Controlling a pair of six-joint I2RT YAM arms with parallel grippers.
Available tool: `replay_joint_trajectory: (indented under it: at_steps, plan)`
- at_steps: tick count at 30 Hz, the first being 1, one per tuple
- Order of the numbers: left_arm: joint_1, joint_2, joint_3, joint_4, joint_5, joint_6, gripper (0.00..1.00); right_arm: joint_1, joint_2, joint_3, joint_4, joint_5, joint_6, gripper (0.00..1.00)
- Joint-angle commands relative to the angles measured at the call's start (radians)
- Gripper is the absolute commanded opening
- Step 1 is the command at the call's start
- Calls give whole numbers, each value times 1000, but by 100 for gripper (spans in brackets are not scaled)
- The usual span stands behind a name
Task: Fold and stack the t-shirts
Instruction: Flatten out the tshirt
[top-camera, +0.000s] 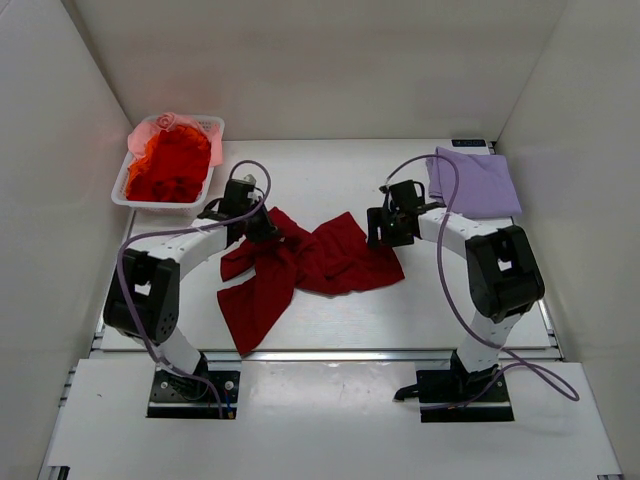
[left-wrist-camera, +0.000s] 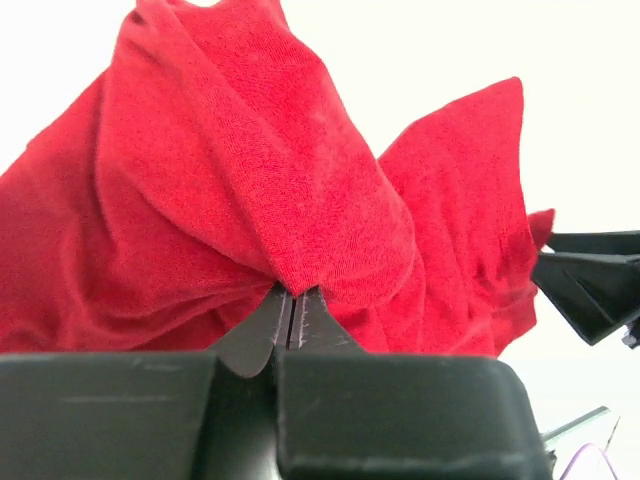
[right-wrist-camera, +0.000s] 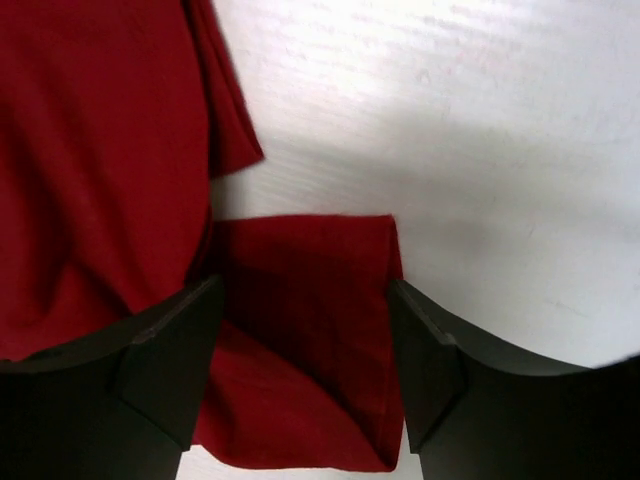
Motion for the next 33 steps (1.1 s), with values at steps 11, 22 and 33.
replay_joint_trajectory:
  at_steps: [11,22,33]
  plan:
    - [86,-197,-101,-31,53,32,0,-11,268,399,31,-149,-109,67]
    - [143,-234,-106,-50,72,38,0,72,441,606,-119,-246,-114,28]
    - [240,-372,150,-145,67,49,0,121,126,704,-278,96,-143,0]
